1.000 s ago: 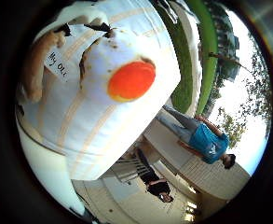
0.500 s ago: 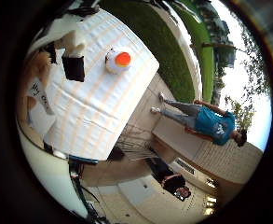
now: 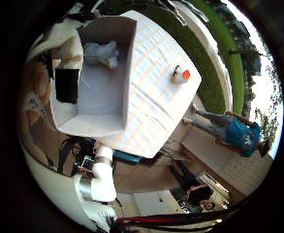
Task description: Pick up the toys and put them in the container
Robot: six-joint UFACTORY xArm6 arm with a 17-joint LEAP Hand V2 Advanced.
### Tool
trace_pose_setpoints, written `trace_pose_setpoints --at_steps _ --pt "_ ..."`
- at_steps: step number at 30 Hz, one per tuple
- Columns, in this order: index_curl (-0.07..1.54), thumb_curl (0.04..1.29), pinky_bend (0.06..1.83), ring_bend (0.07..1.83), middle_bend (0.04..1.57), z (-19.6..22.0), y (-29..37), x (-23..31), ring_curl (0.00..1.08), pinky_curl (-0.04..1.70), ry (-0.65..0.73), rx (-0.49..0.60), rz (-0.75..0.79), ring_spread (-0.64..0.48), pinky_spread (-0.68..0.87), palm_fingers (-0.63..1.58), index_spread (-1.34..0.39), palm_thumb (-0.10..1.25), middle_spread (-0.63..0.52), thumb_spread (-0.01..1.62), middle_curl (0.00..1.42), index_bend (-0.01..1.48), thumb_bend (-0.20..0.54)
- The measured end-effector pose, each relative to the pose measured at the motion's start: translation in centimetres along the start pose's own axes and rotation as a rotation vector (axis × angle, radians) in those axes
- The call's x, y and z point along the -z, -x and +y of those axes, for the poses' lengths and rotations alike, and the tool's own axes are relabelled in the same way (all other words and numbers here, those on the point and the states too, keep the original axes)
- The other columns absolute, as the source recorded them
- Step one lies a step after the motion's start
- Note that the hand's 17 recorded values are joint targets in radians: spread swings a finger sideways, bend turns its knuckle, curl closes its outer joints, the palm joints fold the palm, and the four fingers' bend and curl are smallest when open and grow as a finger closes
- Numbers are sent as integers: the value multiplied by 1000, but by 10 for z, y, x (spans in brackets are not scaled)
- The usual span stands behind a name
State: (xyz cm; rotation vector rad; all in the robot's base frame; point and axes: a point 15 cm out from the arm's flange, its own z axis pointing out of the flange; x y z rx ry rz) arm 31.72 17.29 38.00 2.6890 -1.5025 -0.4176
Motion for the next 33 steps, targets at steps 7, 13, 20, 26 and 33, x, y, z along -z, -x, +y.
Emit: trace_pose_setpoints --at_steps 7,13,20,26,33 --pt "464 472 1352 1286 1030 -1 -4 -41 800 847 99 -10 -11 -61 204 814 -987 850 -233 1280 1034 735 -28" --pt "482 455 1162 1025 559 6 -13 -57 674 788 191 -16 1 126 321 -19 -495 799 -108 1242 793 547 -30" --pt "376 451 897 629 234 15 -21 -60 435 599 239 2 5 262 411 -154 -410 784 14 1181 552 367 -27" --pt "333 453 754 507 153 18 -48 -47 368 511 195 -28 -30 291 437 -83 -415 791 51 1156 460 244 -24" --pt "317 450 643 437 162 31 -87 -27 333 434 124 -99 -52 293 438 -5 -403 786 53 1143 393 186 -26"
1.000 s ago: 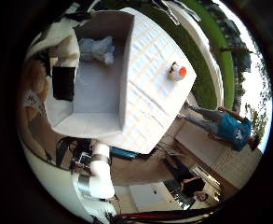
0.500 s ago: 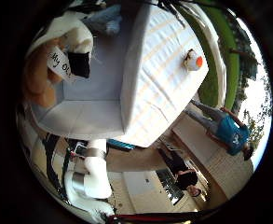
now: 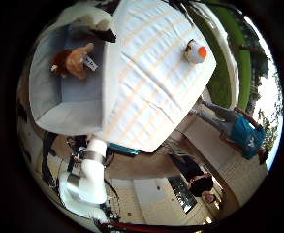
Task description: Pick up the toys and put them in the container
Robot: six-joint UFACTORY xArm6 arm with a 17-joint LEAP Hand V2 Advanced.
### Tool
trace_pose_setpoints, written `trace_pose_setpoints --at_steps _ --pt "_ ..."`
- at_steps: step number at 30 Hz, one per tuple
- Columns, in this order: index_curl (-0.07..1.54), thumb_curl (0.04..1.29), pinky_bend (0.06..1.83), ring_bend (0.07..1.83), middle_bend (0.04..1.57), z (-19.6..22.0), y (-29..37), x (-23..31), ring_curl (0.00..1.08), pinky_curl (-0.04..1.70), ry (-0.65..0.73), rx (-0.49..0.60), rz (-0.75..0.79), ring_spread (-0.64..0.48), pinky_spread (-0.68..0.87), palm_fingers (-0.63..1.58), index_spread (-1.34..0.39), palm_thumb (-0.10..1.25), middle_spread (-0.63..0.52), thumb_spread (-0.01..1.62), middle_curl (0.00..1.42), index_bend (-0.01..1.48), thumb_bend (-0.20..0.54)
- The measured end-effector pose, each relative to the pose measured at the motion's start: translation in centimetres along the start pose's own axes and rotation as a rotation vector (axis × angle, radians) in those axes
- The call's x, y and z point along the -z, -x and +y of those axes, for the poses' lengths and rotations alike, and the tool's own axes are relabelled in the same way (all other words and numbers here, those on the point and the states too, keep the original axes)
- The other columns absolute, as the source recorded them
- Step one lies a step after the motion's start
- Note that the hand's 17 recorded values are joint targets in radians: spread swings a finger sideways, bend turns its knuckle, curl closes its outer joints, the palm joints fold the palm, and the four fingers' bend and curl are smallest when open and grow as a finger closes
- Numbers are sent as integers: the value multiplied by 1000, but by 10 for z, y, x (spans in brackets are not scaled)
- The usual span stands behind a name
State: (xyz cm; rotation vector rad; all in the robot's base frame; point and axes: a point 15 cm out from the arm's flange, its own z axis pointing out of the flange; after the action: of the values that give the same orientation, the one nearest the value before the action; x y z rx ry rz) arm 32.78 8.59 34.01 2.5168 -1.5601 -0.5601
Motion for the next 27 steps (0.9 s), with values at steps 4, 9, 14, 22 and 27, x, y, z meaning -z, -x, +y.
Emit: trace_pose_setpoints --at_steps 4,9,14,22,27 --pt "312 449 610 416 177 -2 -34 21 322 400 -98 -73 1 287 439 33 -361 786 53 1143 371 182 -25" --pt "310 441 567 401 184 -22 -105 72 315 362 -301 -222 37 281 442 110 -277 746 45 1141 360 181 -34" --pt "306 435 554 399 177 -67 -172 83 315 343 -412 -355 56 283 448 139 -224 709 43 1147 351 175 -34" --pt "298 428 543 390 175 -132 -244 51 313 319 -426 -488 47 285 450 158 -189 665 43 1151 341 171 -32" --pt "295 425 540 388 175 -162 -272 21 314 311 -388 -557 23 285 451 160 -179 647 43 1156 339 168 -31"
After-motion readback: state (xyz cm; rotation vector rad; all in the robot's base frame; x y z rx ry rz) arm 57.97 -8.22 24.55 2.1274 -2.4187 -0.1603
